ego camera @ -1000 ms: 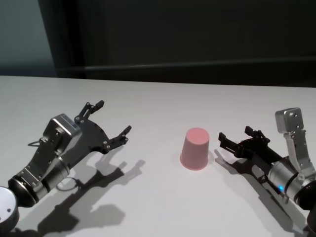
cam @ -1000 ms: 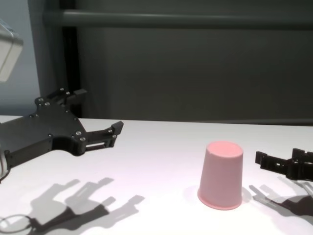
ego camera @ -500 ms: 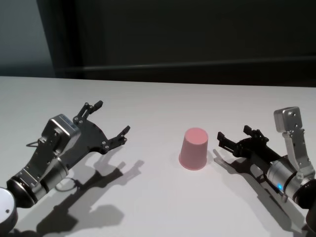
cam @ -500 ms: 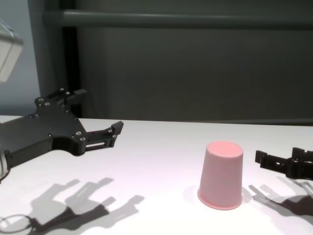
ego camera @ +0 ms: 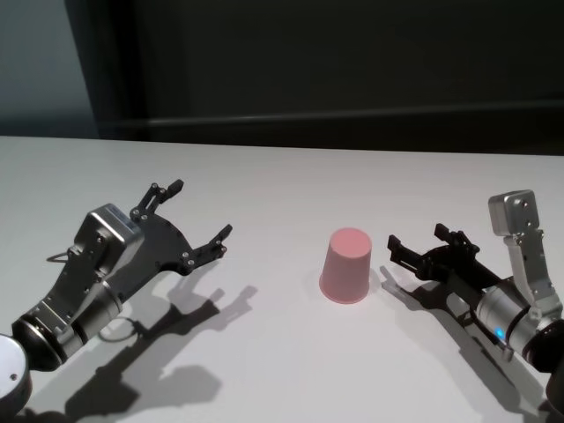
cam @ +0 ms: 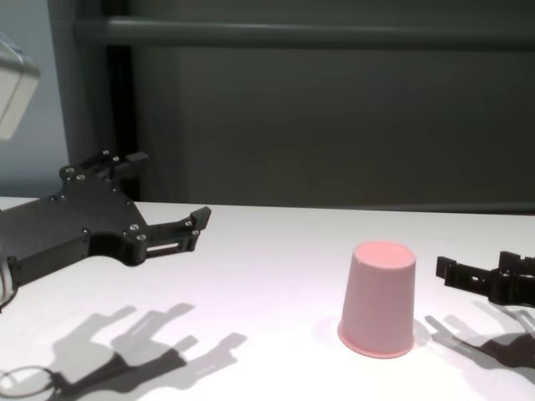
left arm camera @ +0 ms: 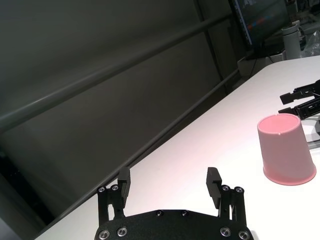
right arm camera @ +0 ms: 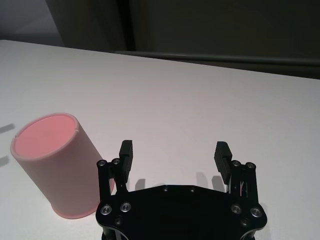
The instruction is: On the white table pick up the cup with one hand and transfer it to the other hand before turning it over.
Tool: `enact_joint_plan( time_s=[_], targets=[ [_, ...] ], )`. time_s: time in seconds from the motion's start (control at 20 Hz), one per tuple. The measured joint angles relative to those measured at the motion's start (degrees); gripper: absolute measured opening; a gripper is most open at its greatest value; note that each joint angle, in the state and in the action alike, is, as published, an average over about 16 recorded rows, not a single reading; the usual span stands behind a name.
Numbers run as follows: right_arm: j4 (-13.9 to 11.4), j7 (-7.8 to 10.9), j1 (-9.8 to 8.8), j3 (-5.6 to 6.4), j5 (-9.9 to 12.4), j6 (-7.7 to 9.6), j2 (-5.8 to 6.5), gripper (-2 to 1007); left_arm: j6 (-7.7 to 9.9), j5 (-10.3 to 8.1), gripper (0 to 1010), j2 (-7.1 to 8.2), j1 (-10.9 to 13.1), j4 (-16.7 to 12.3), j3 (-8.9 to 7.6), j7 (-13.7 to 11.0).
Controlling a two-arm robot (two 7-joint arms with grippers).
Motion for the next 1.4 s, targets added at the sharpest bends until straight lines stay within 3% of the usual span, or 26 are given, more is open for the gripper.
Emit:
enact_joint_plan(
  time_s=[1.4],
  targets=[
    [-0.04,-0.02,0.04,-0.03,0.1,0.03,0.05,1002,0.0,0.0,1001,0.0,0.0,0.0,0.0,0.0]
  ],
)
